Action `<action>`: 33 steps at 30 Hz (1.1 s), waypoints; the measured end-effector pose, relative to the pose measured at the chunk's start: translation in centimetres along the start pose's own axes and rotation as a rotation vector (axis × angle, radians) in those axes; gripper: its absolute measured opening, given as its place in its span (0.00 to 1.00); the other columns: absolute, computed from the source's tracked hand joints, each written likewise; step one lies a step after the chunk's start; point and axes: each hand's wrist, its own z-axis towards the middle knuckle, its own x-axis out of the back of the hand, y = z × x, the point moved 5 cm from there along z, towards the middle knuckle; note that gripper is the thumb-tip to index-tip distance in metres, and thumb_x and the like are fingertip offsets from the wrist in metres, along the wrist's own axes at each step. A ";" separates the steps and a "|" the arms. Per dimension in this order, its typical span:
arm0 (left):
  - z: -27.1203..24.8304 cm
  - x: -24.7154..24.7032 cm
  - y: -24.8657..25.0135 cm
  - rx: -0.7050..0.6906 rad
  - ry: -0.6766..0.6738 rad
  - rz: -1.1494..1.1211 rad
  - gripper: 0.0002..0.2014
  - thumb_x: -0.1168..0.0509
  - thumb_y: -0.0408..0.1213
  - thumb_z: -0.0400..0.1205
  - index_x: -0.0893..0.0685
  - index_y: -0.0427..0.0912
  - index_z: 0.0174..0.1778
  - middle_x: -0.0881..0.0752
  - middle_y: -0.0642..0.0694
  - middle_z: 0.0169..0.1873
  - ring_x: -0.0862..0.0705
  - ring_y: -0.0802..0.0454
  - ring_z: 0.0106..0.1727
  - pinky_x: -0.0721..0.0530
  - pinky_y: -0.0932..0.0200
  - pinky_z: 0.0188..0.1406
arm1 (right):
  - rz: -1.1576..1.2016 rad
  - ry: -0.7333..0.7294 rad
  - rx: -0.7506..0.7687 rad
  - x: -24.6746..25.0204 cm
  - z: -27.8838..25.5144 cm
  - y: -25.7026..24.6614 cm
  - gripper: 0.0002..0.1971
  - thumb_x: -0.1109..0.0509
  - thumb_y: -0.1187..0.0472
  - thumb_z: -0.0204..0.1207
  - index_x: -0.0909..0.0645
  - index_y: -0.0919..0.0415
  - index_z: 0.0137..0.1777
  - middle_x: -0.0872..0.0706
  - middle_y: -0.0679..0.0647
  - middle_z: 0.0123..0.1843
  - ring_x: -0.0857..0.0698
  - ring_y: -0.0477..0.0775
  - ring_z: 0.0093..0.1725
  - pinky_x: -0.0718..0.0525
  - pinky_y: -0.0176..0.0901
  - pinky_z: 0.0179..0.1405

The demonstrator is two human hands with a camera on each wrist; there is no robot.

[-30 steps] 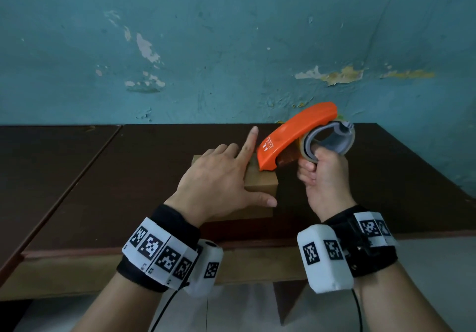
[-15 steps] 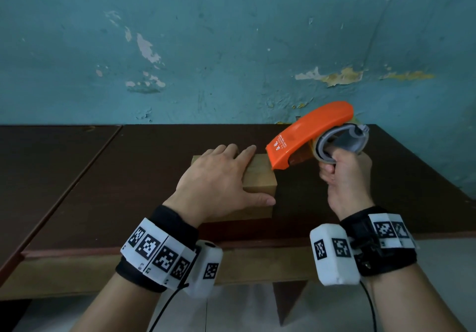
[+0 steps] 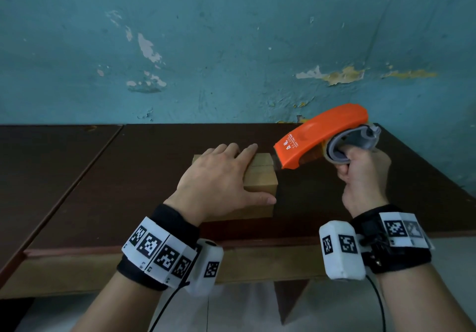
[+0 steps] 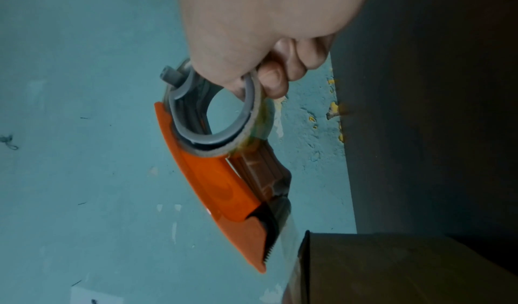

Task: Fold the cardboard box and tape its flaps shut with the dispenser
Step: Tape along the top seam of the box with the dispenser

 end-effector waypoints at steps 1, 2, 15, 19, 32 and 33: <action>0.0 0.1 0.0 0.004 0.001 -0.009 0.59 0.44 0.85 0.72 0.51 0.53 0.94 0.25 0.49 0.79 0.27 0.47 0.79 0.29 0.46 0.77 | 0.005 -0.006 0.023 -0.1 0.0 -0.2 0.11 0.32 0.73 0.75 0.17 0.57 0.37 0.15 0.45 0.26 0.21 0.37 0.20 0.26 0.28 0.20; 0.0 0.1 0.0 0.011 0.001 -0.020 0.60 0.43 0.84 0.72 0.51 0.51 0.94 0.26 0.49 0.80 0.28 0.47 0.80 0.30 0.46 0.78 | 0.004 -0.017 0.045 -0.1 -0.1 -0.4 0.12 0.32 0.75 0.75 0.17 0.57 0.37 0.14 0.47 0.28 0.17 0.37 0.22 0.23 0.28 0.22; 0.0 0.1 0.1 0.000 -0.004 -0.013 0.59 0.43 0.84 0.72 0.46 0.50 0.93 0.26 0.49 0.81 0.27 0.48 0.80 0.30 0.47 0.78 | -0.466 -0.069 0.410 0.3 -0.1 -1.2 0.06 0.29 0.72 0.73 0.16 0.61 0.45 0.11 0.50 0.42 0.10 0.46 0.46 0.15 0.42 0.47; 0.0 -0.1 0.3 -0.054 0.058 0.017 0.57 0.45 0.82 0.76 0.55 0.51 0.94 0.25 0.48 0.79 0.27 0.46 0.79 0.29 0.47 0.77 | -0.477 -0.075 0.383 0.1 -0.2 -0.6 0.06 0.29 0.72 0.73 0.17 0.60 0.43 0.14 0.48 0.39 0.13 0.43 0.42 0.20 0.38 0.42; -0.3 -0.5 1.1 -0.216 0.086 0.058 0.40 0.49 0.67 0.89 0.64 0.64 0.92 0.36 0.45 0.87 0.34 0.43 0.86 0.40 0.46 0.87 | 0.180 -0.082 -0.165 -1.4 -0.6 2.9 0.07 0.27 0.63 0.77 0.20 0.54 0.40 0.23 0.47 0.28 0.28 0.41 0.22 0.35 0.30 0.19; -0.2 -0.5 1.0 -0.214 0.086 0.058 0.40 0.49 0.67 0.89 0.63 0.64 0.92 0.35 0.45 0.86 0.33 0.43 0.86 0.40 0.46 0.87 | 0.298 -0.117 -0.255 -1.9 -0.7 3.3 0.08 0.28 0.61 0.79 0.22 0.54 0.39 0.26 0.46 0.26 0.32 0.41 0.21 0.39 0.30 0.18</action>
